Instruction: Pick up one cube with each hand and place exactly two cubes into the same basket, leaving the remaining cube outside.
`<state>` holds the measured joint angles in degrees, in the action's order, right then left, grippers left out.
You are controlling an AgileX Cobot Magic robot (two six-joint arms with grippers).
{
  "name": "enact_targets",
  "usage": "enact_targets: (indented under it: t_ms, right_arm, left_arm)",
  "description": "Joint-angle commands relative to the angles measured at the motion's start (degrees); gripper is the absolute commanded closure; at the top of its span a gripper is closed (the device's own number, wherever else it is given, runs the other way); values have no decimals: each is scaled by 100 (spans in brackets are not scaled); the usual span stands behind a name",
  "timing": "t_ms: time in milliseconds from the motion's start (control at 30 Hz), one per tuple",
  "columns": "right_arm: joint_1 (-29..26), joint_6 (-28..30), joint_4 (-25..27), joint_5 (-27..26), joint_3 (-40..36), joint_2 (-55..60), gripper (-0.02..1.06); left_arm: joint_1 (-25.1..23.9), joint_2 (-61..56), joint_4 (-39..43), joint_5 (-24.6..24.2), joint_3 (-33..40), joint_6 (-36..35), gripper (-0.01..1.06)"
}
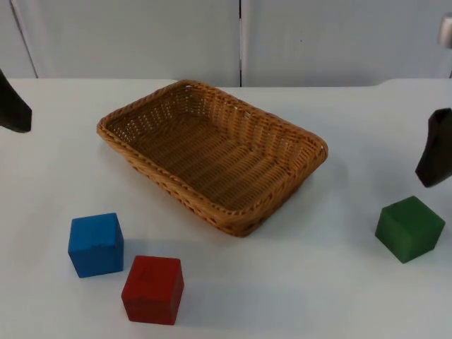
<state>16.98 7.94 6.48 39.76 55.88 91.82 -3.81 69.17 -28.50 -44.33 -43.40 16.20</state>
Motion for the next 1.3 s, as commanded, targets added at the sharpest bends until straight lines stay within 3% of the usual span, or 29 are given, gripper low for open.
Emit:
enact_targets:
  t_ms: [0, 267, 433, 700, 933, 1033, 1167, 1267]
  right_arm:
    - [43, 44, -31, -83, 33, 58, 2]
    - [123, 44, -39, -234, 126, 296, 2]
    - [372, 44, -219, -510, 126, 498, 2]
    - [372, -469, -740, -837, 126, 742, 2]
    - [372, -469, -740, -1098, 126, 1070, 2]
    - [372, -469, -740, -1125, 126, 1192, 2]
    - [372, -469, -740, -1130, 126, 1393, 2]
    - [372, -469, -740, -1174, 126, 1430, 2]
  left_arm:
    - [112, 146, -97, 35, -42, 33, 4]
    - [1005, 831, -58, 703, -42, -268, 4]
    - [1291, 1411, -57, 1082, -52, -571, 4]
    - [1538, 2057, -47, 1482, -62, -819, 4]
    - [1645, 2595, 41, 1471, -440, -1064, 4]
    - [1702, 2783, 325, 1471, -641, -1292, 4]
    - [1726, 3065, 1613, 1430, -855, -2532, 4]
    - [1726, 3172, 2154, 1403, -855, -3013, 4]
